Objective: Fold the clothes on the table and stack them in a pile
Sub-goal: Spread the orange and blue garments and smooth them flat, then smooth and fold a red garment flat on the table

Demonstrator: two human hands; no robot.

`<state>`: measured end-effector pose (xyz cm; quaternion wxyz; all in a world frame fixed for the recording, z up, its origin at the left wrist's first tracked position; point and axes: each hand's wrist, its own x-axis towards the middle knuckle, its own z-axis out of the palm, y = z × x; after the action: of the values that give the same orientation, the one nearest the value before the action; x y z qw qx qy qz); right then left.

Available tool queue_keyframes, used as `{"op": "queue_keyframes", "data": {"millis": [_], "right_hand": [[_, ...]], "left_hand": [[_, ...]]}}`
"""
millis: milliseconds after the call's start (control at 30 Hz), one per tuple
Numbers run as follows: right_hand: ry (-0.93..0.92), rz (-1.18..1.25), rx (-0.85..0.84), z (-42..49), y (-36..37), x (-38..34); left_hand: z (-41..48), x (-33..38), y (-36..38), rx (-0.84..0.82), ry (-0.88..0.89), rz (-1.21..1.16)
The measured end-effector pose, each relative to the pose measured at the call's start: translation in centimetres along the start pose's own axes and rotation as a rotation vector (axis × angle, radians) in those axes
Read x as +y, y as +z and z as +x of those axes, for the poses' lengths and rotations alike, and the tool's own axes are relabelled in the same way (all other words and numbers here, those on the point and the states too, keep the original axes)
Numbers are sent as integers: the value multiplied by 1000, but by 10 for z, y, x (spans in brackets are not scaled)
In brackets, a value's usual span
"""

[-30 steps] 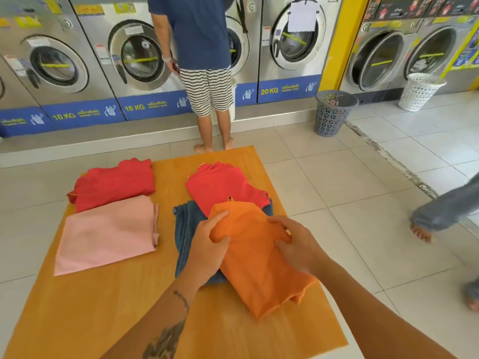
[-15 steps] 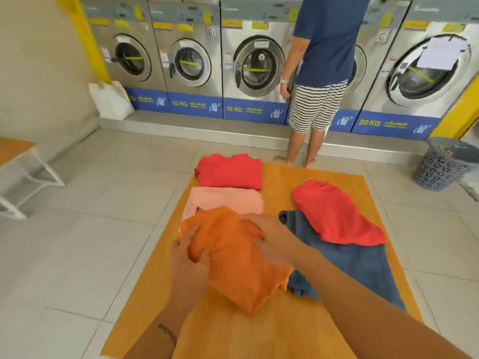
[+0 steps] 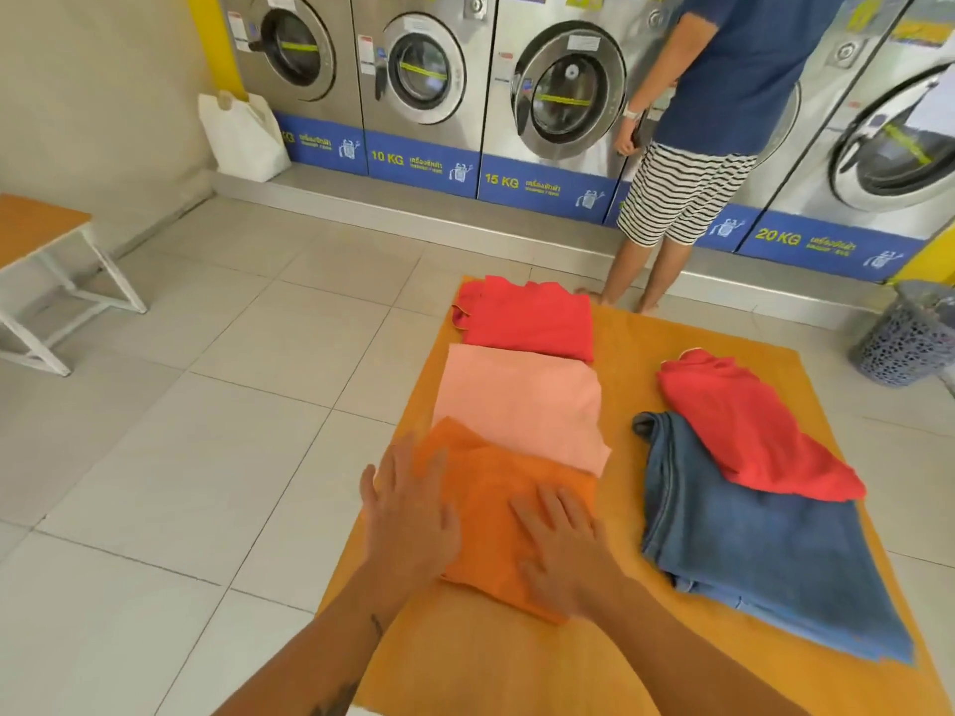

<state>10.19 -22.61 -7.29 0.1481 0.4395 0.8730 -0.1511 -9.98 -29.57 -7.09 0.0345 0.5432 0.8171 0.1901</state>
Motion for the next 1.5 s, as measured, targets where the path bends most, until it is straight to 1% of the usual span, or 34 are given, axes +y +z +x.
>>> {"op": "queue_keyframes", "data": {"millis": [33, 67, 100, 133, 200, 400, 500, 600, 733, 867, 967, 1133, 1233, 1300, 1400, 1433, 1500], "right_hand": [[10, -3, -12, 0, 3, 3], [17, -5, -22, 0, 3, 5], [22, -8, -33, 1, 3, 8], [23, -12, -44, 2, 3, 10], [24, -17, -60, 5, 2, 15], [9, -14, -42, 13, -8, 17], [2, 29, -34, 9, -13, 17], [9, 182, -1, 0, -23, 26], [36, 397, 180, -15, -46, 58], [193, 616, 329, -28, -62, 109], [329, 764, 422, -37, -67, 153], [546, 983, 514, -55, -66, 222], [651, 1140, 517, -57, -63, 259], [702, 1281, 523, -54, -63, 279], [727, 1576, 606, -43, -68, 296], [733, 1654, 632, -39, -72, 298], [730, 1781, 665, -27, -80, 301]], "left_hand": [[4, -2, 5, -48, 137, 35], [7, -5, 10, -110, 236, 66], [8, -11, 15, -180, 292, 88], [6, -17, 21, -242, 309, 101], [-1, -23, 29, -289, 289, 122], [-21, -11, 29, -235, 141, 43], [-24, -7, 27, -257, 53, 37], [-16, 1, 17, -231, -5, 11], [14, 30, -1, -88, 51, -95], [50, 89, -7, -73, 130, -303], [68, 140, 1, -115, 196, -362], [84, 222, 33, -230, 324, -349], [86, 262, 58, -302, 375, -322], [85, 283, 76, -348, 427, -275], [83, 306, 104, -431, 493, -117], [82, 311, 112, -435, 497, -66], [80, 319, 122, -364, 464, -46]]}}
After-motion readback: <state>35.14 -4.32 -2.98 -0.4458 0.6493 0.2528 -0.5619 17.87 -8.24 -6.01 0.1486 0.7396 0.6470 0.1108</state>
